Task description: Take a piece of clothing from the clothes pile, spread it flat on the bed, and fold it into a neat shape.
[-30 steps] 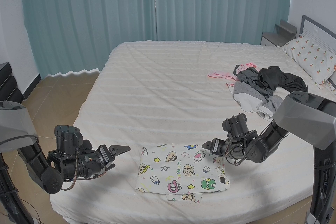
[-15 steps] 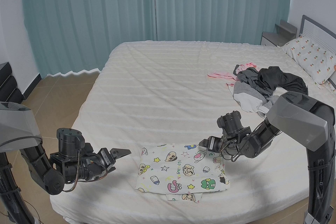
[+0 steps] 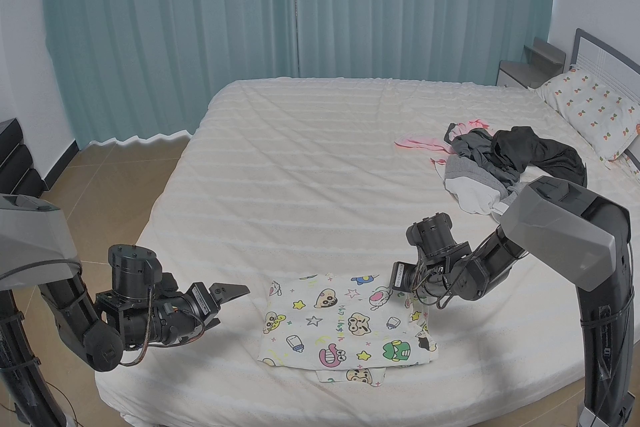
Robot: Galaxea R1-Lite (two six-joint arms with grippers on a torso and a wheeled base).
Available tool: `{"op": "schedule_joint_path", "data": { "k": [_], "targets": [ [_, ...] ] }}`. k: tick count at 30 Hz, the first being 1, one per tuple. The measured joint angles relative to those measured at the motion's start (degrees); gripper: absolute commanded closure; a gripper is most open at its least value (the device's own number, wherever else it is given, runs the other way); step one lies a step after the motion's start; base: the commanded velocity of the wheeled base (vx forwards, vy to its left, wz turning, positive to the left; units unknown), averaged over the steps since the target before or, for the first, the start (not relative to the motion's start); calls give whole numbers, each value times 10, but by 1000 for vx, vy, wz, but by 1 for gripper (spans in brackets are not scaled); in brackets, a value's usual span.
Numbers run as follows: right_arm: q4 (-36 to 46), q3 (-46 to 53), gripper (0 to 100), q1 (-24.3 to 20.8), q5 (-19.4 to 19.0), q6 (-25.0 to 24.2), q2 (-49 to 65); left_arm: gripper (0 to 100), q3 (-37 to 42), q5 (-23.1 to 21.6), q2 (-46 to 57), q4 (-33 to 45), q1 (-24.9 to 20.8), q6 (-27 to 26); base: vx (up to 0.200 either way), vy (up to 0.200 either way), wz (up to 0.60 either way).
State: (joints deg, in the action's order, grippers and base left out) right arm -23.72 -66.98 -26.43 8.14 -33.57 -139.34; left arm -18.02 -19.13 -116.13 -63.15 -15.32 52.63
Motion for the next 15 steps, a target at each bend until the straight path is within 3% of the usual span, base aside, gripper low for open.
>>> {"op": "schedule_joint_path", "data": {
  "k": [7, 15],
  "targets": [
    [-6, 7, 100, 12, 29, -3, 4, 0, 0, 2, 0, 0, 0, -1, 0, 0, 0],
    [-8, 27, 100, 26, 33, -5, 20, 0, 0, 2, 0, 0, 0, -1, 0, 0, 0]
  ]
}}
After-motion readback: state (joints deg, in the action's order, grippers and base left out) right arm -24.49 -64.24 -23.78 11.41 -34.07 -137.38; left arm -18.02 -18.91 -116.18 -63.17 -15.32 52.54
